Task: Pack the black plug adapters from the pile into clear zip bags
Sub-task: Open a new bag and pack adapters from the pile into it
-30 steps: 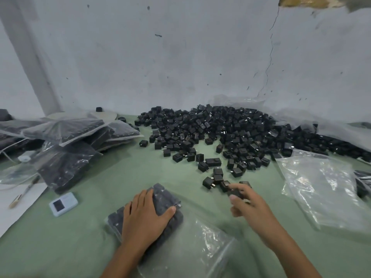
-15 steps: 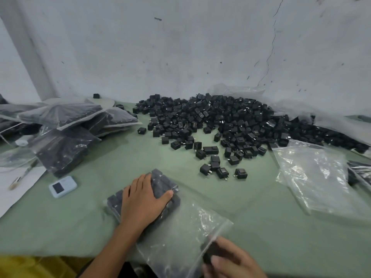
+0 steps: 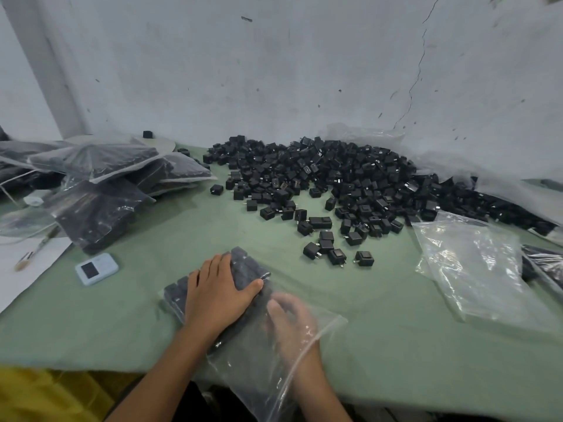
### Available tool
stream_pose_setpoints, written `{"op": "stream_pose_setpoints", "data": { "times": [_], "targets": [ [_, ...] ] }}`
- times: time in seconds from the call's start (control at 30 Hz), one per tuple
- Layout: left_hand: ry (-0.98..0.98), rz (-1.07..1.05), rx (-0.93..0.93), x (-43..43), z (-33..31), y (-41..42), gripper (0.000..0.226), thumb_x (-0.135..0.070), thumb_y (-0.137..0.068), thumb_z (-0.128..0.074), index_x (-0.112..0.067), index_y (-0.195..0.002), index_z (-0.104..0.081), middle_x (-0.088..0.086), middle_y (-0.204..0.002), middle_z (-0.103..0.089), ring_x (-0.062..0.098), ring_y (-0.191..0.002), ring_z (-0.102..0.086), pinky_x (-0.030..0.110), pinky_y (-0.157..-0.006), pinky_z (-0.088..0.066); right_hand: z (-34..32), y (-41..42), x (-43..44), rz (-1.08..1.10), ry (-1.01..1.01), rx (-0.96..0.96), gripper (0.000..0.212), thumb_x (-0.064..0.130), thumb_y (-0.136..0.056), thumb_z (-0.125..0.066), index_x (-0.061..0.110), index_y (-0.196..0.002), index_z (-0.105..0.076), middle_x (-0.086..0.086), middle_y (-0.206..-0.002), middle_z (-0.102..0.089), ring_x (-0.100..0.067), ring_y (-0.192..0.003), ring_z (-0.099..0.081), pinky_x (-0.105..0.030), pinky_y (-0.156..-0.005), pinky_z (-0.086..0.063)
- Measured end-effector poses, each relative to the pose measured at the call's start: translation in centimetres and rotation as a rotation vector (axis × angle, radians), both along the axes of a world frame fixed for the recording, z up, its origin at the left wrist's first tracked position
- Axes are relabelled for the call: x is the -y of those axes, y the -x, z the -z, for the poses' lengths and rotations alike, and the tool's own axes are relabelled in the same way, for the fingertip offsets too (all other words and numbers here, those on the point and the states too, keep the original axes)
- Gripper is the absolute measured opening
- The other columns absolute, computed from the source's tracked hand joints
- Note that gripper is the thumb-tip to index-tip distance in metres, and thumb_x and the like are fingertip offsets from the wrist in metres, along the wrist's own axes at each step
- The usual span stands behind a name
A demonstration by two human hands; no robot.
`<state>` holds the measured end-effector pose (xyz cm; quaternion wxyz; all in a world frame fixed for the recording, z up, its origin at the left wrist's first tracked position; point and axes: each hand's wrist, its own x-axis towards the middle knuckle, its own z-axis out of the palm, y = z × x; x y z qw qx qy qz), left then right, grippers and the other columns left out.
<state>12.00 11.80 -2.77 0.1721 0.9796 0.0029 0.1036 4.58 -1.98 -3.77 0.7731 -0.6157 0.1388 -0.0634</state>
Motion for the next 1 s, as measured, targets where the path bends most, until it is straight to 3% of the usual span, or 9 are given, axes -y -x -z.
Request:
{"op": "stream_pose_setpoints", "data": {
  "times": [0.07, 0.17, 0.33, 0.43, 0.6, 0.73, 0.83, 0.93, 1.0],
  "targets": [
    [0.001, -0.001, -0.006, 0.0, 0.0, 0.0, 0.095, -0.085, -0.080, -0.031, -0.024, -0.152, -0.025, -0.004, -0.157, -0.031, 0.016, -0.144, -0.027, 0.040, -0.120, -0.020, 0.1, -0.2, 0.1, 0.044, 0.170, 0.049, 0.015, 0.010, -0.093, -0.066, 0.024, -0.095, -0.071, 0.007, -0.090, -0.073, -0.001, -0.083, -0.069, -0.013, -0.071, -0.052],
    [-0.001, -0.007, -0.006, 0.0, 0.0, 0.0, 0.095, -0.085, -0.080, -0.033, -0.023, -0.152, -0.026, -0.004, -0.157, -0.031, 0.016, -0.145, -0.027, 0.041, -0.120, -0.020, 0.2, -0.3, 0.3, 0.062, 0.279, 0.019, 0.034, -0.002, -0.090, -0.060, 0.027, -0.107, -0.066, 0.018, -0.099, -0.068, 0.011, -0.091, -0.064, -0.004, -0.069, -0.047],
    [0.010, -0.001, 0.005, 0.0, 0.0, 0.1, 0.095, -0.084, -0.080, -0.034, -0.023, -0.153, -0.025, -0.005, -0.158, -0.030, 0.015, -0.145, -0.024, 0.039, -0.120, -0.018, 0.9, -0.1, 0.6, 0.021, 0.545, 0.003, 0.036, 0.001, -0.094, -0.054, 0.015, -0.126, -0.060, 0.000, -0.120, -0.064, -0.012, -0.113, -0.060, -0.035, -0.104, -0.047],
    [0.014, 0.000, 0.010, 0.0, 0.1, 0.1, 0.095, -0.084, -0.081, -0.035, -0.022, -0.153, -0.025, -0.004, -0.158, -0.030, 0.015, -0.145, -0.024, 0.039, -0.120, -0.018, 0.8, 0.2, 0.6, 0.085, 0.630, 0.024, 0.024, 0.017, -0.098, -0.056, 0.021, -0.121, -0.060, 0.003, -0.115, -0.063, -0.011, -0.108, -0.059, -0.034, -0.101, -0.046],
    [0.004, 0.003, 0.005, 0.0, 0.1, 0.0, 0.096, -0.084, -0.081, -0.034, -0.022, -0.153, -0.025, -0.004, -0.158, -0.030, 0.015, -0.145, -0.025, 0.039, -0.120, -0.018, 1.1, -0.1, 0.3, 0.098, 0.760, -0.057, 0.031, 0.036, -0.097, -0.060, 0.010, -0.114, -0.057, -0.009, -0.112, -0.060, -0.026, -0.106, -0.060, -0.044, -0.094, -0.048],
    [-0.003, 0.004, 0.001, -0.1, 0.1, 0.0, 0.096, -0.084, -0.081, -0.034, -0.022, -0.153, -0.025, -0.003, -0.158, -0.030, 0.016, -0.145, -0.025, 0.039, -0.120, -0.018, 0.8, -0.3, 0.0, 0.150, 0.703, -0.031, 0.025, 0.034, -0.095, -0.063, 0.013, -0.105, -0.054, -0.004, -0.091, -0.062, -0.020, -0.084, -0.062, -0.044, -0.084, -0.052],
    [0.001, 0.006, 0.001, -0.1, 0.0, 0.0, 0.095, -0.084, -0.082, -0.034, -0.021, -0.153, -0.025, -0.003, -0.157, -0.031, 0.016, -0.145, -0.025, 0.039, -0.120, -0.018, 0.9, -0.1, -0.3, 0.140, 0.620, -0.020, 0.025, 0.035, -0.094, -0.064, 0.021, -0.110, -0.049, 0.000, -0.096, -0.064, -0.015, -0.087, -0.065, -0.041, -0.083, -0.055],
    [-0.001, 0.003, 0.003, -0.1, 0.1, 0.0, 0.095, -0.083, -0.081, -0.035, -0.021, -0.153, -0.025, -0.002, -0.157, -0.031, 0.016, -0.145, -0.026, 0.039, -0.120, -0.019, 1.7, 0.2, 0.0, 0.111, 0.664, 0.022, 0.019, 0.032, -0.095, -0.062, 0.034, -0.103, -0.045, 0.007, -0.088, -0.063, -0.001, -0.077, -0.062, -0.028, -0.071, -0.052],
    [0.001, 0.000, 0.007, -0.1, 0.2, -0.1, 0.095, -0.084, -0.081, -0.036, -0.021, -0.152, -0.026, -0.003, -0.156, -0.032, 0.016, -0.144, -0.026, 0.039, -0.119, -0.019, 2.1, 0.3, 0.4, 0.068, 0.711, 0.061, 0.017, 0.027, -0.096, -0.061, 0.036, -0.104, -0.049, 0.010, -0.088, -0.062, 0.001, -0.079, -0.060, -0.024, -0.075, -0.049]
  ]
}}
